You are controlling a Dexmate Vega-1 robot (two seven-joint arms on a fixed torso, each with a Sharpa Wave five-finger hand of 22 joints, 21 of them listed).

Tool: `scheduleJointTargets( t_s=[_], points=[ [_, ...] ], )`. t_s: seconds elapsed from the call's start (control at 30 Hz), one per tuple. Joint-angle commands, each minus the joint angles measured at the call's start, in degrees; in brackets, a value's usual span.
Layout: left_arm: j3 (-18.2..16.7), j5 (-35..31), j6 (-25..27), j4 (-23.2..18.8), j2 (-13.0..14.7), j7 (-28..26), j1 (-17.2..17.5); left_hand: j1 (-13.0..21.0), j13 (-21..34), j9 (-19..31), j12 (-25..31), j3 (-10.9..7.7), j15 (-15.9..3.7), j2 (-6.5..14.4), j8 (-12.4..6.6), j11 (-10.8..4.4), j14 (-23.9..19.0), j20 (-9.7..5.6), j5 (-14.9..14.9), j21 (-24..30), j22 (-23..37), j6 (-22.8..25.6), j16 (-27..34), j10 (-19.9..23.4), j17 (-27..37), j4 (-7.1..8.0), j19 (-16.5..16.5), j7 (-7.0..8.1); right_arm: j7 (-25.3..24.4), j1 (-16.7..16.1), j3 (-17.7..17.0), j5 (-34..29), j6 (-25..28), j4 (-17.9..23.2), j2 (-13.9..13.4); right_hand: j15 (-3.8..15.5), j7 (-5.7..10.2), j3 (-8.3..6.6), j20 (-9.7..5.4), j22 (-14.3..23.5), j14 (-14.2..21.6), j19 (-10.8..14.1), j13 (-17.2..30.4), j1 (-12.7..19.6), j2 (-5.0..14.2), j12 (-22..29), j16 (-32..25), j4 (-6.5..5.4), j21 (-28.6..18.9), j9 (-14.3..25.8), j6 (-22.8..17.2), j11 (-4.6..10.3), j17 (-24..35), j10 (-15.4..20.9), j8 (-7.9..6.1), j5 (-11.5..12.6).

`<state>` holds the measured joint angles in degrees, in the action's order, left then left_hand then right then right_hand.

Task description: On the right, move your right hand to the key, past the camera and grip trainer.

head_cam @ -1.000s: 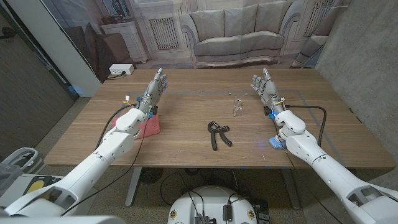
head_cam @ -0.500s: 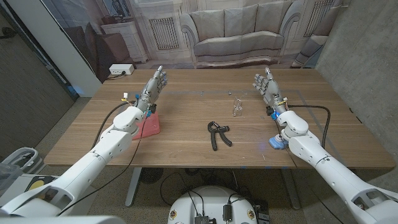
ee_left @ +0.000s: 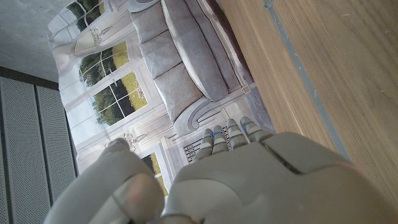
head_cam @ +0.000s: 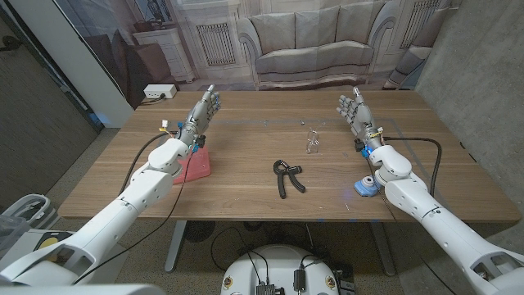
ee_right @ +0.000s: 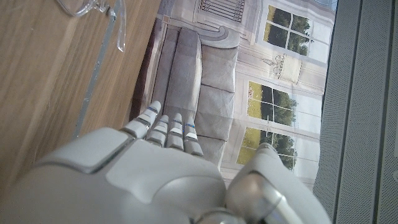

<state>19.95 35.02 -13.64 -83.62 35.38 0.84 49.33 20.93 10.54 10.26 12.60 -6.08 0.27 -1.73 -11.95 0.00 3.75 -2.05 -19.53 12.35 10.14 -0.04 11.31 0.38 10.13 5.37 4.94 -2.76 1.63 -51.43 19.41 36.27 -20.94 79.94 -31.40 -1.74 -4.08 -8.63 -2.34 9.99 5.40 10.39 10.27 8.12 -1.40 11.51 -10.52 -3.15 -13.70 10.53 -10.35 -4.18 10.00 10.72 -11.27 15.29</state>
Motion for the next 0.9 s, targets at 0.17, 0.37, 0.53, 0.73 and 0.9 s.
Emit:
scheduleJointTargets(
  t_s=[0.17, 0.37, 0.53, 0.73, 0.9],
  points=[
    [0.01, 0.18, -0.40, 0.27, 0.49, 1.82, -0.25, 0.62, 0.08, 0.31, 0.23, -0.14, -0.10, -0.06, -0.38, -0.20, -0.40, -1.90, -0.28, -0.03, 0.16, 0.34, 0.08, 0.34, 0.19, -0.24, -0.03, 0.06, -0.38, -1.92, -1.27, 0.45, -1.15, 0.94, -0.85, 0.16, 0.25, -0.14, -1.08, 0.32, 0.53, 0.42, 0.08, 0.30, 0.13, 0.53, -0.26, 0.45, 0.29, 0.12, -0.53, 0.16, 0.26, 0.52, -0.14, 0.09],
    [-0.04, 0.58, -0.89, 0.95, 0.13, 2.46, -0.63, 0.66, 0.08, 0.32, 0.09, -0.05, -0.07, -0.10, -0.26, -0.10, -0.32, -1.91, -0.25, -0.09, 0.17, 0.24, -0.02, 0.19, 0.20, -0.28, -0.01, 0.11, -0.61, -2.57, -1.72, 0.49, -1.26, 1.56, -1.35, 0.16, 0.24, -0.11, -1.06, 0.33, 0.60, 0.47, 0.08, 0.33, 0.15, 0.53, -0.25, 0.49, 0.37, 0.12, -0.61, 0.05, 0.27, 0.59, -0.14, 0.05],
    [0.12, 0.90, -0.90, 1.57, 0.06, 3.37, -1.02, 0.68, 0.08, 0.32, 0.03, 0.04, -0.07, -0.13, -0.20, -0.12, -0.30, -1.88, -0.22, -0.15, 0.17, 0.27, -0.09, 0.23, 0.21, -0.30, 0.04, 0.05, -0.88, -2.85, -1.97, 0.17, -0.99, 2.09, -2.01, 0.17, 0.21, -0.07, -1.07, 0.33, 0.68, 0.51, 0.08, 0.35, 0.17, 0.53, -0.26, 0.52, 0.45, 0.12, -0.59, 0.00, 0.27, 0.63, -0.10, 0.01],
    [0.21, -1.16, 1.07, -0.76, 1.09, 0.01, -0.55, 0.69, 0.09, 0.33, -0.07, 0.15, -0.11, -0.17, -0.13, -0.04, -0.24, -1.99, -0.19, -0.37, 0.18, 0.29, -0.17, 0.20, 0.23, -0.32, 0.48, 0.09, -1.91, -3.47, -2.45, -0.02, -0.22, 2.97, -2.68, 0.23, 0.23, -0.03, -1.11, 0.34, 0.98, 0.79, 0.08, 0.35, 0.20, 0.53, -0.35, 0.55, 0.44, 0.11, -0.61, 0.20, 0.28, 0.70, -0.07, -0.03],
    [0.09, -0.35, 1.07, -0.86, 0.96, 0.77, -0.54, 0.70, 0.10, 0.34, -0.38, 0.30, -0.06, -0.17, 0.12, -0.21, 0.32, -1.87, -0.15, -0.67, 0.20, -0.06, -0.44, -0.33, 0.25, -0.33, 1.15, 0.13, -1.66, -3.80, -2.91, 0.58, -0.25, 2.97, -2.90, 0.27, 0.28, -0.01, -1.01, 0.35, 1.09, 0.90, 0.08, 0.35, 0.26, 0.53, -0.37, 0.56, 0.46, 0.11, -0.69, 0.07, 0.29, 0.73, -0.08, -0.07]
  ],
)
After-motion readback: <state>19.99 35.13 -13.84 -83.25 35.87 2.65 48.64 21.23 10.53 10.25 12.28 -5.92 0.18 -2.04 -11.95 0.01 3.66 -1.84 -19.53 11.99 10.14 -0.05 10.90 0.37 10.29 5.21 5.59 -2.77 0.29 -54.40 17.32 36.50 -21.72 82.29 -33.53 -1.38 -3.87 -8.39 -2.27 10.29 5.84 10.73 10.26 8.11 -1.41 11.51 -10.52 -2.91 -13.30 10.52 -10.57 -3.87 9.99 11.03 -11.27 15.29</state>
